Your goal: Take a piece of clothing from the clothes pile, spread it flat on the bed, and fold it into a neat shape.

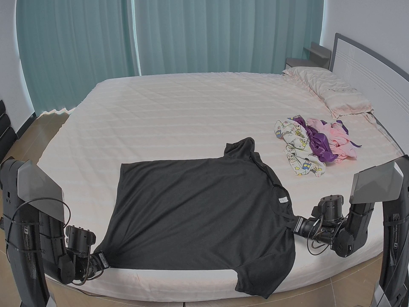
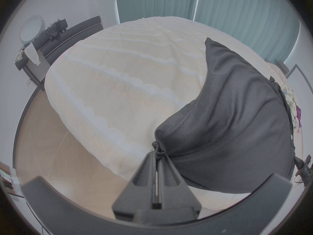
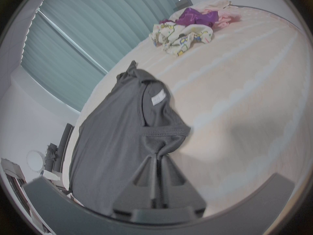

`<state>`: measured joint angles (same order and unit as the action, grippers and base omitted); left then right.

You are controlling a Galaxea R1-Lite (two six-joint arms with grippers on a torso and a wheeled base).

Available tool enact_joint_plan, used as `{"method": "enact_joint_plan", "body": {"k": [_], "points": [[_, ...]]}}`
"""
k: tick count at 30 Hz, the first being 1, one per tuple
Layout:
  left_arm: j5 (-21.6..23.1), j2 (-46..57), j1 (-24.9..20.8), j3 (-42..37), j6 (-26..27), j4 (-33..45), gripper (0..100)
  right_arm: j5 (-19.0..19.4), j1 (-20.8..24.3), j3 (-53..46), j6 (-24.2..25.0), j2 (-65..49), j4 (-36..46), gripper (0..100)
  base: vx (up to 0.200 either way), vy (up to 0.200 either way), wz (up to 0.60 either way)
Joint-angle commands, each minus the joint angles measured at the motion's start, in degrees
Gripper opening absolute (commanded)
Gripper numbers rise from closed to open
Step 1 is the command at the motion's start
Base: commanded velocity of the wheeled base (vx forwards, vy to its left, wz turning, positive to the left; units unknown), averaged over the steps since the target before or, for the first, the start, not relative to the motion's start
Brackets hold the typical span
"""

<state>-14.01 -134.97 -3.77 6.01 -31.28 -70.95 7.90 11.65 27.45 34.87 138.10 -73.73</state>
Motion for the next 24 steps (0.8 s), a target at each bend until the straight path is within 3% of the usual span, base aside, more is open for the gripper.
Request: {"method": "enact_joint_plan", "body": {"k": [1,7,9,17,18,24], "points": [[0.0,-0.1,-0.2,0.4,-1.0,-1.0,0,0.1,-2.4,3.7,0.0,0.3,-0.4,0,0.000,0.000,0.00],[1.4,-1.2,-0.2,0.4,-3.4,-4.3,0,1.8,-4.7,12.0,-0.1,0.4,0.4,0,0.000,0.000,0.00],[1.5,-1.9,-0.3,0.4,-4.1,-5.6,0,4.0,-4.8,14.0,-0.1,0.7,0.6,0,0.000,0.000,0.00],[1.6,-3.9,-0.8,0.3,-5.9,-8.9,0,5.6,-4.8,21.9,-1.4,2.4,7.8,0,0.000,0.000,0.00],[1.6,-4.2,-0.8,0.3,-5.9,-9.2,0,5.8,-4.8,22.1,-2.2,2.9,8.8,100,0.000,0.000,0.00],[1.7,-4.3,-0.8,0.4,-5.9,-9.2,0,5.5,-5.2,21.5,-2.1,3.0,9.2,100,0.000,0.000,0.00]]}}
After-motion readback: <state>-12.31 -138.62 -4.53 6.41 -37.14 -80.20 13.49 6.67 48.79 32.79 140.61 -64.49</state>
